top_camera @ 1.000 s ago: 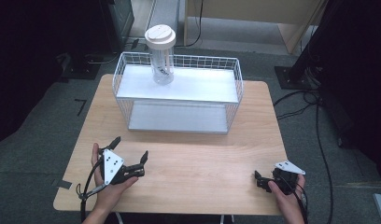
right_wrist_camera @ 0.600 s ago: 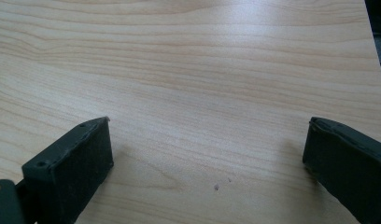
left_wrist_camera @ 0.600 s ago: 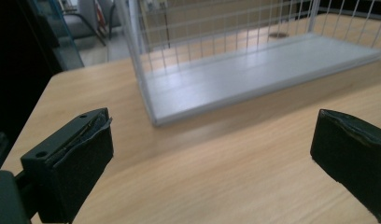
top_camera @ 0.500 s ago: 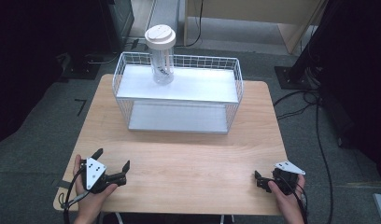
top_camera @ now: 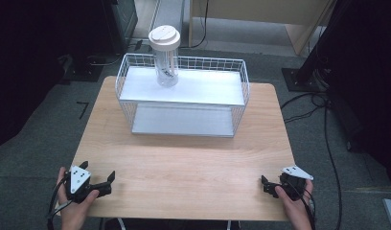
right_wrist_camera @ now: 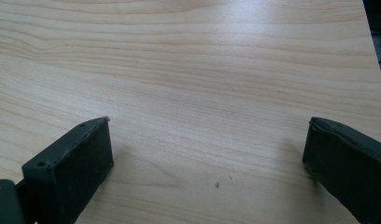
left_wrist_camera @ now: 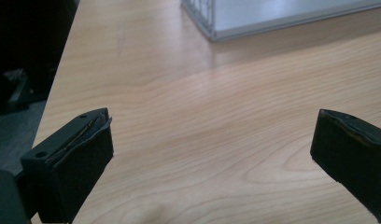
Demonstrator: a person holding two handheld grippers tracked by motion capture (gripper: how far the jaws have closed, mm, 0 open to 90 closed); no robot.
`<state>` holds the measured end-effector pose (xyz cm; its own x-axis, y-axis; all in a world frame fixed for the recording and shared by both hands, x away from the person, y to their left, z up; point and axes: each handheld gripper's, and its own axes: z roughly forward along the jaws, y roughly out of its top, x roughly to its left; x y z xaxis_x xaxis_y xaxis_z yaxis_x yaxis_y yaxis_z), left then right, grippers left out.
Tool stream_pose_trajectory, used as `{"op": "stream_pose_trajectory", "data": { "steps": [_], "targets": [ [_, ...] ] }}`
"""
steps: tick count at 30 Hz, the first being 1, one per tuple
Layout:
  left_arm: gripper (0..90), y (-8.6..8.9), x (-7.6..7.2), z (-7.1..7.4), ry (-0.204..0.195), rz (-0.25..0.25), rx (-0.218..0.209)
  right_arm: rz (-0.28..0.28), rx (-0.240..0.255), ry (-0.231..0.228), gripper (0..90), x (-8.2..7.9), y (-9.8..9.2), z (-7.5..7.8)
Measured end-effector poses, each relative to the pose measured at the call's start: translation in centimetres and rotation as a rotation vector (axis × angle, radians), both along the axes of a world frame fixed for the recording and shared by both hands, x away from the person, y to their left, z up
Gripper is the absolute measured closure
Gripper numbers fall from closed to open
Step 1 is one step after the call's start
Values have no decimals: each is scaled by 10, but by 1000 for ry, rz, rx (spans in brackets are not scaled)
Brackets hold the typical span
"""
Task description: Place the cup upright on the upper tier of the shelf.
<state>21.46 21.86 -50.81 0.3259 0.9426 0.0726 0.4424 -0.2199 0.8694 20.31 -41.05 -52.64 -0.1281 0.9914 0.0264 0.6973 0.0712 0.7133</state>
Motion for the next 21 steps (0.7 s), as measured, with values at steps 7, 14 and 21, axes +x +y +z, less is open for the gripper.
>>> {"op": "stream_pose_trajectory", "data": {
  "steps": [7, 14, 21],
  "targets": [
    [0, 5, 8, -5, 100, 51, 36, -1, 1, 0, 12, 0, 0, 0],
    [0, 4, 12, -8, 181, 74, 79, 0, 0, 0, 12, 0, 0, 0],
    [0, 1, 16, -9, 234, 88, 111, 0, -1, 0, 12, 0, 0, 0]
  ]
}}
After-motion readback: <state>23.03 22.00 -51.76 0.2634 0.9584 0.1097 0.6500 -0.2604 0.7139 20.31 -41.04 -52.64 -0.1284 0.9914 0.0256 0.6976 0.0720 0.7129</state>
